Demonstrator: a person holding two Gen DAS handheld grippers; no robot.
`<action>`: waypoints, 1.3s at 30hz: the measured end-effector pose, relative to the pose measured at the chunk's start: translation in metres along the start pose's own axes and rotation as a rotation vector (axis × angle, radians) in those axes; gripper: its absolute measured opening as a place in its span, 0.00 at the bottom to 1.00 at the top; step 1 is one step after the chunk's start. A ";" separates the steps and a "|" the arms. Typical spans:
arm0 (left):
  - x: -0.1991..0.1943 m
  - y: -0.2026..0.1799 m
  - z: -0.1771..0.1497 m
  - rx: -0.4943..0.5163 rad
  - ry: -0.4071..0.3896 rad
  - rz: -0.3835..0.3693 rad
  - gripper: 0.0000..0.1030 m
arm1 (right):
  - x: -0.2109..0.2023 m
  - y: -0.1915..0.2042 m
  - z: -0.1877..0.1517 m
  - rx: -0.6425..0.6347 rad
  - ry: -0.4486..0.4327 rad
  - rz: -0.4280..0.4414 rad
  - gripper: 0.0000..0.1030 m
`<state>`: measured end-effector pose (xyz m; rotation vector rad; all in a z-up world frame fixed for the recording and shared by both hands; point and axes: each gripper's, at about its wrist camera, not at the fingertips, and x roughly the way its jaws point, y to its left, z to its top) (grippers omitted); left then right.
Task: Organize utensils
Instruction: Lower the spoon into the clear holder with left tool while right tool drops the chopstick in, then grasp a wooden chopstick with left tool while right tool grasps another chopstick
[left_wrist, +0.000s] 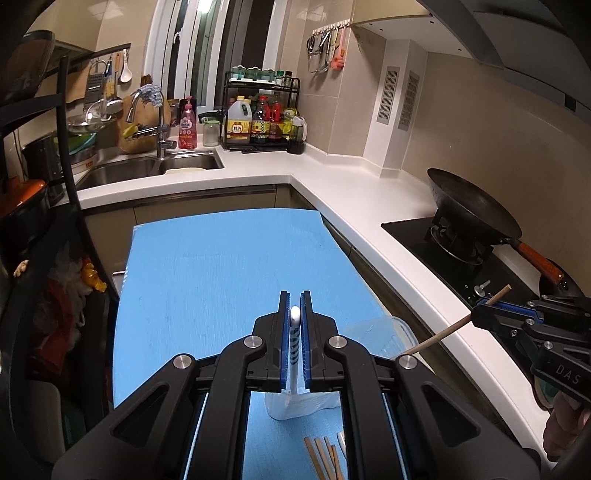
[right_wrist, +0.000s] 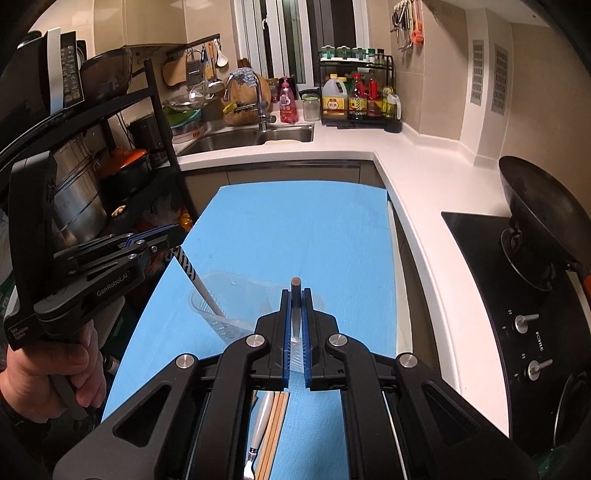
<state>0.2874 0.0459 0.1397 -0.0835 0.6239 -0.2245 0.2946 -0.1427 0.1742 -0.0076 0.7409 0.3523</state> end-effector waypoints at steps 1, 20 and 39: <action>0.001 0.002 0.000 -0.010 0.002 0.001 0.06 | 0.002 0.000 -0.001 0.000 0.005 0.003 0.06; -0.087 0.017 -0.059 -0.144 -0.128 -0.008 0.30 | -0.071 -0.023 -0.056 0.085 -0.122 -0.013 0.38; -0.076 -0.029 -0.256 -0.147 0.095 -0.017 0.07 | -0.032 -0.005 -0.244 0.245 0.004 0.056 0.03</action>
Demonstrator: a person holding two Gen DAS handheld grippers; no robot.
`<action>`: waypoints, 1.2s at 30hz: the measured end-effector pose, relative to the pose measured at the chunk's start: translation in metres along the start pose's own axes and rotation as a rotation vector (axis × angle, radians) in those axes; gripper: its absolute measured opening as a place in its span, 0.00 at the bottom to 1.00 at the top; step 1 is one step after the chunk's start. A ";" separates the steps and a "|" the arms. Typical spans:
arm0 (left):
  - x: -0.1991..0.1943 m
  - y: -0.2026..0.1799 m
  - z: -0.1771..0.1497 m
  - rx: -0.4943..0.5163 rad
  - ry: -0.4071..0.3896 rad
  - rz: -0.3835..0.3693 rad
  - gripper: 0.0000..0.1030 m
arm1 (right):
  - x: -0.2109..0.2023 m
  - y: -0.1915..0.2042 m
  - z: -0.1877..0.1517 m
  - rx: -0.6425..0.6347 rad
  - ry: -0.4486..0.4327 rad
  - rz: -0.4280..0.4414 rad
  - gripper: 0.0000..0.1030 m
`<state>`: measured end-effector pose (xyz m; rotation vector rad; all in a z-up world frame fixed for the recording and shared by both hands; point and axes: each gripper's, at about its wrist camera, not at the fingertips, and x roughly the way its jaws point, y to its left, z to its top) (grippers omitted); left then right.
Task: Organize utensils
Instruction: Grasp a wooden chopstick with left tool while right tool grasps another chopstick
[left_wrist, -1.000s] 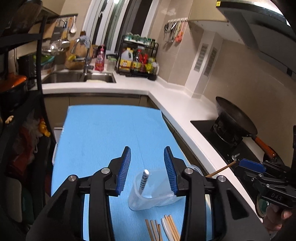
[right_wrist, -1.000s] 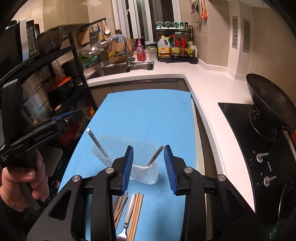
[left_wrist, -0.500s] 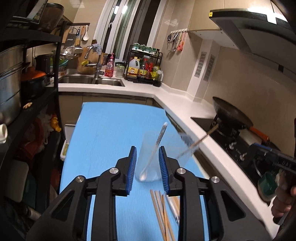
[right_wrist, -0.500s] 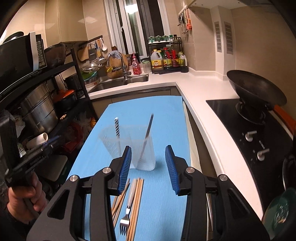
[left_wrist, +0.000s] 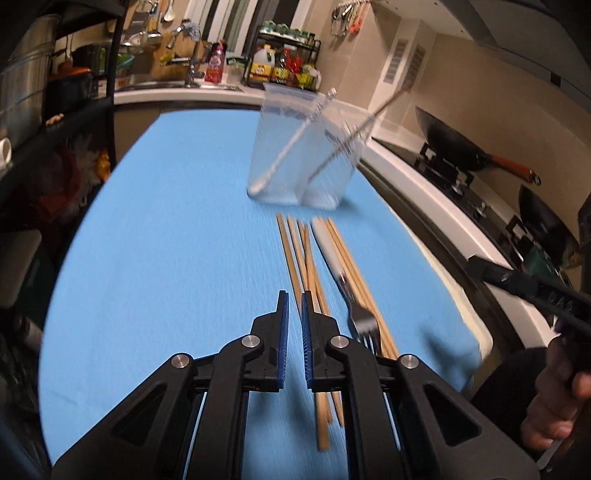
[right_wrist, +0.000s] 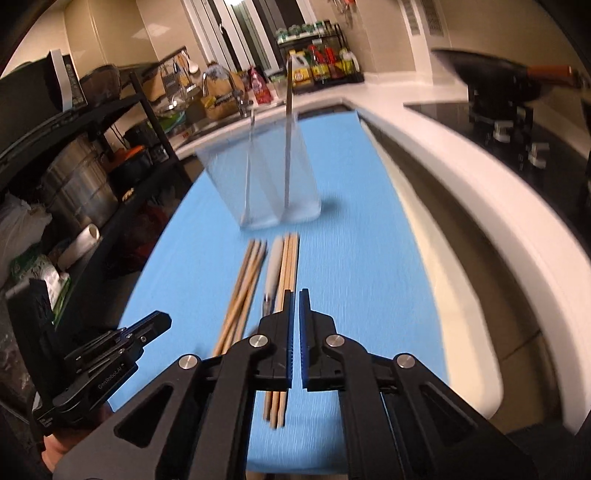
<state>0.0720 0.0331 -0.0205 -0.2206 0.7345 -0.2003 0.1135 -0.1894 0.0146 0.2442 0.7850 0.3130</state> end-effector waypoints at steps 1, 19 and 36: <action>0.002 -0.001 -0.006 0.000 0.010 -0.004 0.07 | 0.007 0.001 -0.016 0.006 0.021 0.013 0.03; 0.012 -0.001 -0.039 -0.079 0.057 -0.049 0.07 | 0.055 0.010 -0.056 -0.045 0.175 0.017 0.07; 0.024 -0.019 -0.045 0.016 0.095 -0.032 0.07 | 0.056 0.027 -0.060 -0.181 0.156 -0.078 0.06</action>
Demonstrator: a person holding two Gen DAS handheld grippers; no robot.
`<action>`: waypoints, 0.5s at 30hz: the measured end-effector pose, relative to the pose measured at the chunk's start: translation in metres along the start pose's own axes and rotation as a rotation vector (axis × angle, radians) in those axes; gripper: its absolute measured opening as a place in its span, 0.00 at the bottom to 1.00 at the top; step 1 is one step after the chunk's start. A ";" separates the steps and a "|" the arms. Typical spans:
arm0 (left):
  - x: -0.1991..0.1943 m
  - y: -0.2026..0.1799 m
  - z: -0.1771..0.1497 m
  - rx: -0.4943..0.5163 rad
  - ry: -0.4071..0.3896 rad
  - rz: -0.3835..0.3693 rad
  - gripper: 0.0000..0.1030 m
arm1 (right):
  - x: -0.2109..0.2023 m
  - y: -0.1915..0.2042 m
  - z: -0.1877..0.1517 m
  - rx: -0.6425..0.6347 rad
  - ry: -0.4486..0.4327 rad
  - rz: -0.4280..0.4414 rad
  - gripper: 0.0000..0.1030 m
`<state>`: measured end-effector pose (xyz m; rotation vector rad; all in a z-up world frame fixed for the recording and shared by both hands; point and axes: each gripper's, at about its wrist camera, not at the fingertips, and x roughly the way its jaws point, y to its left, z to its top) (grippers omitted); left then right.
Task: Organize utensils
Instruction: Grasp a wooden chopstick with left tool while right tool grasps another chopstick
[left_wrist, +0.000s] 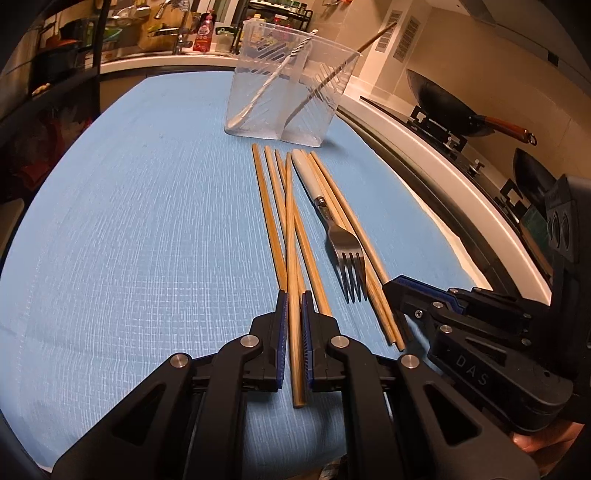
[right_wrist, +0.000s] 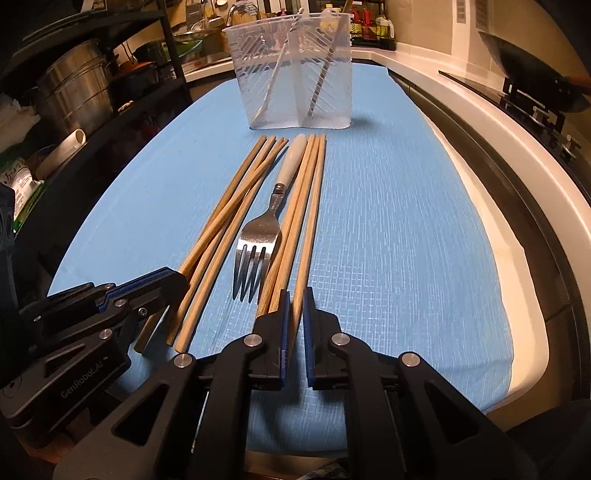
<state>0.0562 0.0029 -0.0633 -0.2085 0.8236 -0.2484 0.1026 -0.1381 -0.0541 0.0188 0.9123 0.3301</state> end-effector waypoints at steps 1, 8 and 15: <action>-0.002 0.000 0.000 0.006 -0.009 0.005 0.06 | 0.000 -0.002 0.000 0.012 -0.001 -0.003 0.06; -0.026 -0.009 0.009 0.062 -0.139 0.056 0.06 | -0.008 -0.027 0.002 0.110 -0.041 -0.074 0.05; -0.029 0.013 0.010 0.008 -0.186 0.241 0.06 | -0.005 -0.032 0.002 0.141 -0.030 -0.108 0.06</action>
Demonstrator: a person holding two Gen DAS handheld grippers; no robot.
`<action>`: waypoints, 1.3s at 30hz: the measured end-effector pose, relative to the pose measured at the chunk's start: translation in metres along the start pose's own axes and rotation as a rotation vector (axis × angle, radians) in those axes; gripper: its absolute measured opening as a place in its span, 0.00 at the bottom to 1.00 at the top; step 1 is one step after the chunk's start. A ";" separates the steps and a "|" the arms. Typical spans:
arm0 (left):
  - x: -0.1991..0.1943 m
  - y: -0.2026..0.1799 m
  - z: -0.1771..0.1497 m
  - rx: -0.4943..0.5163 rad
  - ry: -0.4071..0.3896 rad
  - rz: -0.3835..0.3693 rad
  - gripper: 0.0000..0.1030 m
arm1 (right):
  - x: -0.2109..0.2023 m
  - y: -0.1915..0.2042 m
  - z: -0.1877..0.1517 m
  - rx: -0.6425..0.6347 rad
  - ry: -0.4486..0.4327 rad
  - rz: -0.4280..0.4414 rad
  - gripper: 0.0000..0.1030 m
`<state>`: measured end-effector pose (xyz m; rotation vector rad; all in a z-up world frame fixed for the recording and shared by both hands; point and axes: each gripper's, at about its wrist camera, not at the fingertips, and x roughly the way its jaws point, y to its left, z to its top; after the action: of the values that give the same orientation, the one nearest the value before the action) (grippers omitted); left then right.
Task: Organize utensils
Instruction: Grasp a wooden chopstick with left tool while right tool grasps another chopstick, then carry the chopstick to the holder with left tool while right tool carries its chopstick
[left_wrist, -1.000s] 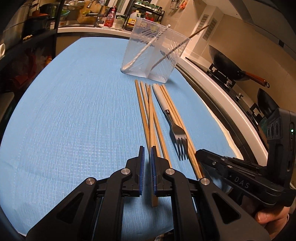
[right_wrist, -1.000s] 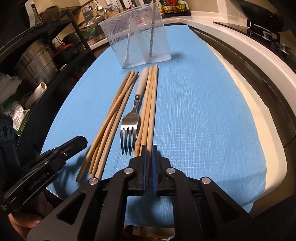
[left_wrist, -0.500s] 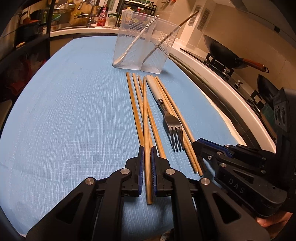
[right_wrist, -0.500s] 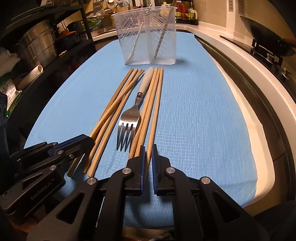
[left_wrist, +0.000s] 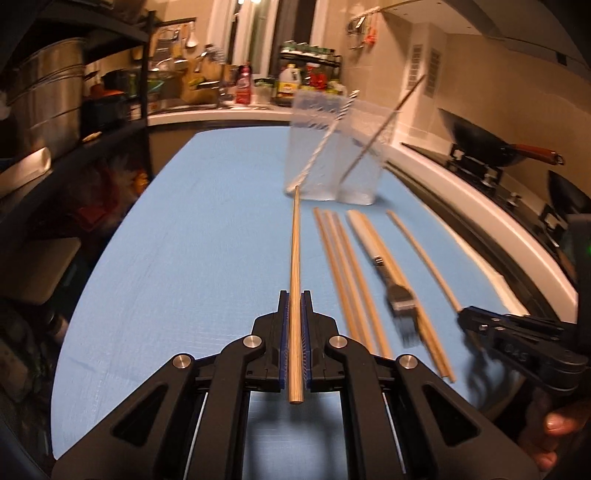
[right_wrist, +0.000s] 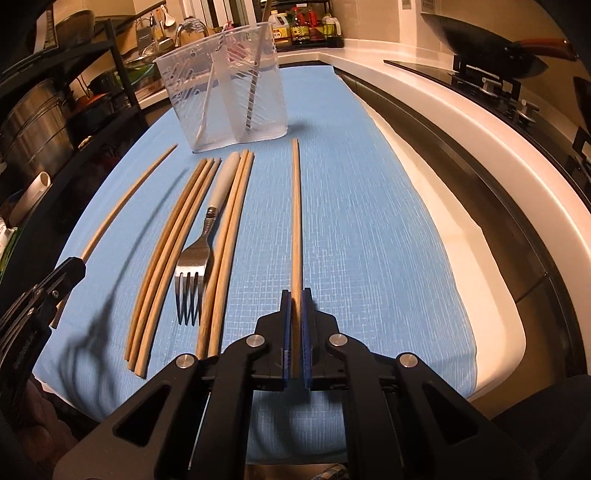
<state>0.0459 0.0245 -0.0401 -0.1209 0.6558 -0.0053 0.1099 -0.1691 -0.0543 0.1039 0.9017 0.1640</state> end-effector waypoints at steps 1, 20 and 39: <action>0.003 0.003 -0.001 0.000 0.005 0.018 0.06 | 0.000 0.001 0.000 -0.002 -0.003 -0.004 0.06; 0.022 0.011 -0.009 0.019 0.052 0.095 0.06 | -0.002 0.017 -0.007 -0.080 -0.051 -0.072 0.15; 0.021 0.012 -0.011 0.003 0.053 0.073 0.06 | 0.001 0.032 -0.010 -0.132 -0.123 -0.129 0.07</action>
<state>0.0554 0.0344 -0.0632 -0.0937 0.7133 0.0613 0.0995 -0.1377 -0.0565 -0.0657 0.7702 0.0956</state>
